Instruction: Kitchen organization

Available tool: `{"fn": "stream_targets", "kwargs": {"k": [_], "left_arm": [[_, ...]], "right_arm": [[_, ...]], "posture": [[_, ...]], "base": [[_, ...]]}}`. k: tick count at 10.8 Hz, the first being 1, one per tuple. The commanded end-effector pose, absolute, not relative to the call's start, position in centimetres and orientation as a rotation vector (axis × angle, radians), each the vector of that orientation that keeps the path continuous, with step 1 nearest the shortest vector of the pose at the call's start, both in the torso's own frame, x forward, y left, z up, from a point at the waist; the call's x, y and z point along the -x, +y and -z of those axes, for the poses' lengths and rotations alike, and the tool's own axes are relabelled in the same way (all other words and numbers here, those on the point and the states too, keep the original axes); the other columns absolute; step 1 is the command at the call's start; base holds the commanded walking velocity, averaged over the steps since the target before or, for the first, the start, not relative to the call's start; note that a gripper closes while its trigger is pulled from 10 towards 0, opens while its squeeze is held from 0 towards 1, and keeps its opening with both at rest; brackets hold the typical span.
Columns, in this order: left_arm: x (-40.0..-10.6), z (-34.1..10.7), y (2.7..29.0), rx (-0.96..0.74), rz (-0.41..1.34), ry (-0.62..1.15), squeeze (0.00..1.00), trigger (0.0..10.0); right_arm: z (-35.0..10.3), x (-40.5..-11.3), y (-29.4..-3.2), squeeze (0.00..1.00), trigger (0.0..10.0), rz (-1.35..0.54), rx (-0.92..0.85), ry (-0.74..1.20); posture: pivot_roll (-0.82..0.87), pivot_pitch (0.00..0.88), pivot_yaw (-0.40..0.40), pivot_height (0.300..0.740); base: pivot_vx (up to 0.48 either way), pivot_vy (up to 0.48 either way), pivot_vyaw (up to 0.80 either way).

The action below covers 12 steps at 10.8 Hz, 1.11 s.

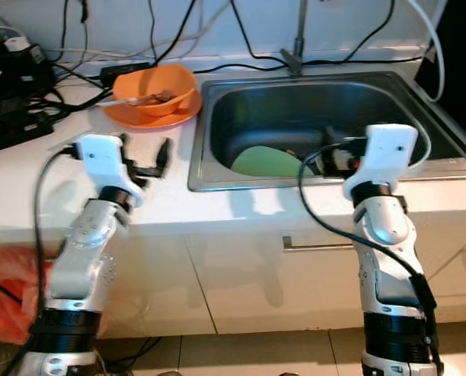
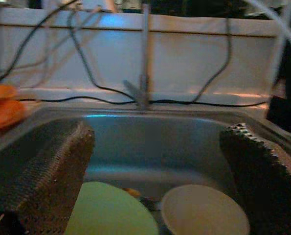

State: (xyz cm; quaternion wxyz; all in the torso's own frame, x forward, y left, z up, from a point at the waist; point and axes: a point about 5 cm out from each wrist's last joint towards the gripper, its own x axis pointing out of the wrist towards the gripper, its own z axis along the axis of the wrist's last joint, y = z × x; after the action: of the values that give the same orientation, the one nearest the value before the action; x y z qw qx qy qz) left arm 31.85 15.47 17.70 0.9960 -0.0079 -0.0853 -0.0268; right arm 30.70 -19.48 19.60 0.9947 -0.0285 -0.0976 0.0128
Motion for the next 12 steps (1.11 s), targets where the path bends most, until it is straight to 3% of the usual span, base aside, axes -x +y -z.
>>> {"fn": "stream_targets", "kwargs": {"k": [1,3,8,12], "left_arm": [[-32.2,-17.9,16.3,0.003,0.007,-0.163,0.00,10.0],[-32.3,-18.5,16.5,0.021,0.005,-0.176,0.00,10.0],[-32.2,-19.6,15.2,0.074,0.049,-0.188,0.00,10.0],[-31.9,-19.9,14.8,0.073,0.061,-0.197,0.00,10.0]], "right_arm": [[-19.9,-30.8,-18.7,0.00,10.0,-0.083,0.058,-0.197],[-19.5,-30.3,-17.9,0.00,10.0,-0.167,0.101,-0.179],[-19.5,-30.0,-16.9,0.00,10.0,-0.170,0.091,-0.198],[-19.4,-30.1,-17.1,0.00,10.0,-0.130,0.075,-0.199]], "posture": [[0.07,0.000,0.084,0.740],[0.08,0.000,0.077,0.740],[0.08,0.000,0.078,0.740],[0.08,0.010,0.077,0.740]], "base": [[0.000,0.000,0.00],[0.341,0.000,0.00],[0.374,0.000,0.00],[0.000,0.000,0.00]]}}
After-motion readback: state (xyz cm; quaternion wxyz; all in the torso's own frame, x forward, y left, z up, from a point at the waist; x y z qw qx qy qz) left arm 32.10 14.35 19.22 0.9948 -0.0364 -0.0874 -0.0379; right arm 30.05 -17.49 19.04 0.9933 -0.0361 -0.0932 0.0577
